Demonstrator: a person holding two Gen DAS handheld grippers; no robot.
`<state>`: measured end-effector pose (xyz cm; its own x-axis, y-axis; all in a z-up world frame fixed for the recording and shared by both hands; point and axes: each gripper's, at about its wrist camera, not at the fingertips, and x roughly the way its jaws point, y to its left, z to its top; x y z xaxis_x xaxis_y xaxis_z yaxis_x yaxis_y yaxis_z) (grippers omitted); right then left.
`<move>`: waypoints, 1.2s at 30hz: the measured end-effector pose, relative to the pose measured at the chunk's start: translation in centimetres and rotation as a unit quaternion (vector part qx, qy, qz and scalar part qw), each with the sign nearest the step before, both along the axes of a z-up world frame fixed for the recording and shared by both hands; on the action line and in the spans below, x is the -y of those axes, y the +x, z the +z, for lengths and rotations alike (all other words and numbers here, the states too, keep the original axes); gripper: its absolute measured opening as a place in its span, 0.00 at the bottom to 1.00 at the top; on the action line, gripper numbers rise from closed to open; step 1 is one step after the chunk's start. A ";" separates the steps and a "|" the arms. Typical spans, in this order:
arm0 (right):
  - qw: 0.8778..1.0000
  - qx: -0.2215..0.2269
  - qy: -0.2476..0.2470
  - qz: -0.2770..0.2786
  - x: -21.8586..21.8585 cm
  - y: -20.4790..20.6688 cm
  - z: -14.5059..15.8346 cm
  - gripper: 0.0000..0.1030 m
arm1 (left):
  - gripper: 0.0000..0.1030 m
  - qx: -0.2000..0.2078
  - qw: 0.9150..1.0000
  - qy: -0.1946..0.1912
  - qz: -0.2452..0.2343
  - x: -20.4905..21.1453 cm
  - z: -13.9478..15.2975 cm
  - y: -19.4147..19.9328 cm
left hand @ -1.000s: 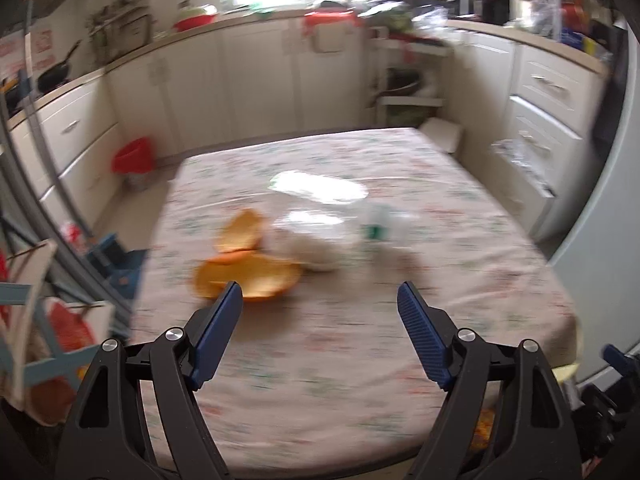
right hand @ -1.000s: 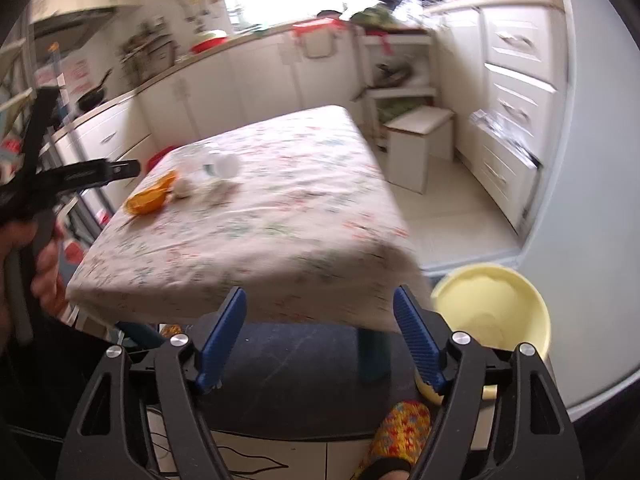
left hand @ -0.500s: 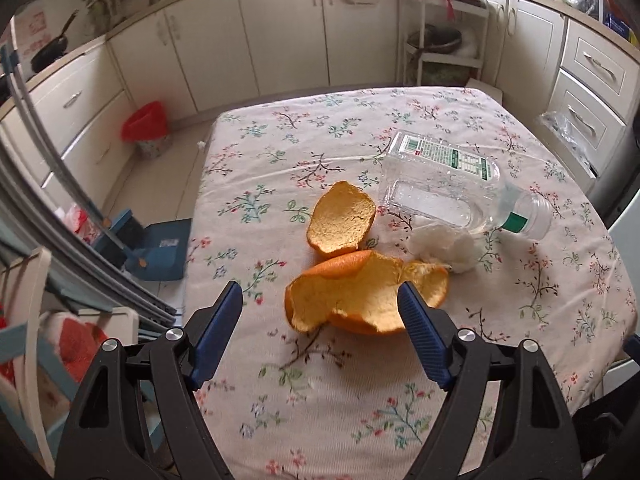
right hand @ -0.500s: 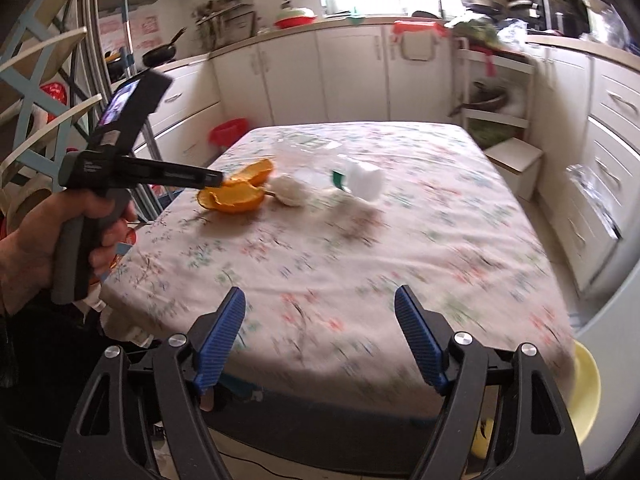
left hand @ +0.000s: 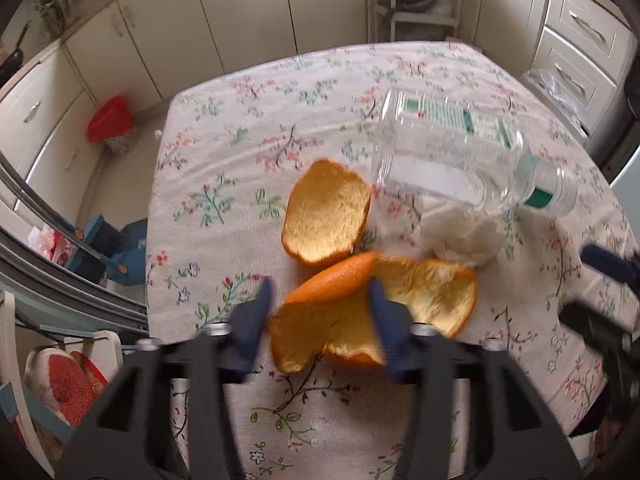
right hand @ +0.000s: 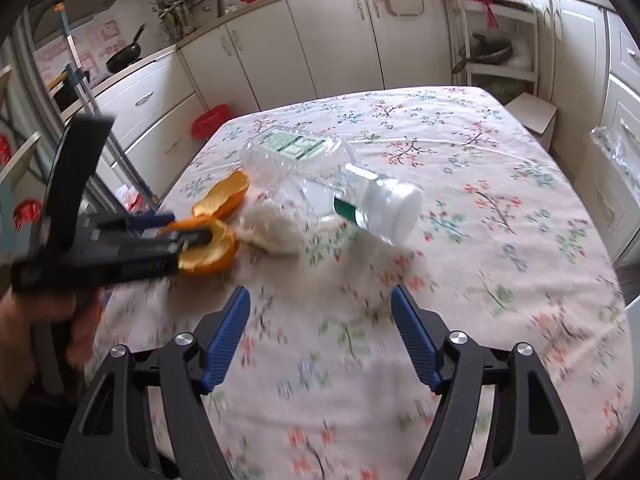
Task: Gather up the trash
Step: 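Grasp the orange peel with the left tool while the right tool grasps the white tissue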
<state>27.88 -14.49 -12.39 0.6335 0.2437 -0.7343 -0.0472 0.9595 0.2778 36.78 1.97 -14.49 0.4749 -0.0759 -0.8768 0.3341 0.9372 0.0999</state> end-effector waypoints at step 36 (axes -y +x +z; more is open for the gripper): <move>1.000 -0.001 0.016 -0.003 0.1 0.3 -0.4 0.05 | 0.04 -0.011 0.997 -0.016 -0.070 0.0 0.7 -3.6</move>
